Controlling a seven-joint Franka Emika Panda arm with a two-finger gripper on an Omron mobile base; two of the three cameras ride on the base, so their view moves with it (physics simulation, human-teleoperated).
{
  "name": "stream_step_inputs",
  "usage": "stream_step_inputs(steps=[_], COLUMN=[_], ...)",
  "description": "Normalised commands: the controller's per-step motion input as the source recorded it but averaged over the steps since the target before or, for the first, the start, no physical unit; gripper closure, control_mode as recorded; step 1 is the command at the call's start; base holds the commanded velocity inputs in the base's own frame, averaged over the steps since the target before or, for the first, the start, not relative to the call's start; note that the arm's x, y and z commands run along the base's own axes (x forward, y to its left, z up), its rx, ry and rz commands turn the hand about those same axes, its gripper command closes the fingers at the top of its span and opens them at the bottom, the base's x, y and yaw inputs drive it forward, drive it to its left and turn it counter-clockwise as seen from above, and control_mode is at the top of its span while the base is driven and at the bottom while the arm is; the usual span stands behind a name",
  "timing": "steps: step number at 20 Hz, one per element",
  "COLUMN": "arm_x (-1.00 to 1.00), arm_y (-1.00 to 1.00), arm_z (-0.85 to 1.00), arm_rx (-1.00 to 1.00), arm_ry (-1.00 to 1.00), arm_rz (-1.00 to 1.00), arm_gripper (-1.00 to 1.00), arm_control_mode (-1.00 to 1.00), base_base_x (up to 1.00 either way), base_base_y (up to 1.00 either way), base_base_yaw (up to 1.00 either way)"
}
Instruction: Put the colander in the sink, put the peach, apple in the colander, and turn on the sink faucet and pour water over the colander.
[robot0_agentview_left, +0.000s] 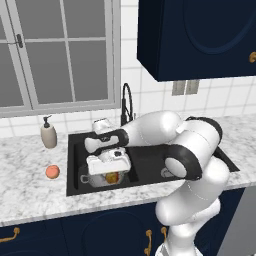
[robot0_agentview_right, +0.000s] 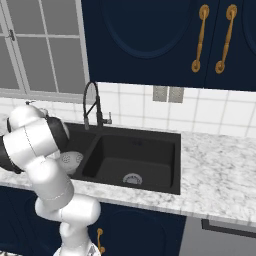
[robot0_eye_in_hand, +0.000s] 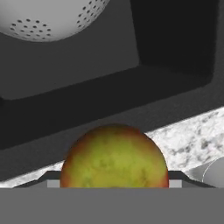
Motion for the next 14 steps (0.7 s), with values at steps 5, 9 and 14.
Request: stream_step_inputs(steps=[5, 9, 14], arm_x=[0.66, 0.53, 0.37], arm_y=[0.01, 0.0, 0.0], arm_z=[-0.1, -0.33, -0.39], arm_rx=[0.01, 0.02, 0.01], arm_ry=[-0.22, -0.25, -0.16], arm_rz=[0.0, 0.0, 0.0], arm_gripper=[1.0, 1.0, 1.0], arm_control_mode=[-1.0, -1.0, -1.0], base_base_x=[0.0, 0.0, 0.0], base_base_y=[0.0, 0.0, 0.0], base_base_yaw=[0.0, 0.0, 0.0])
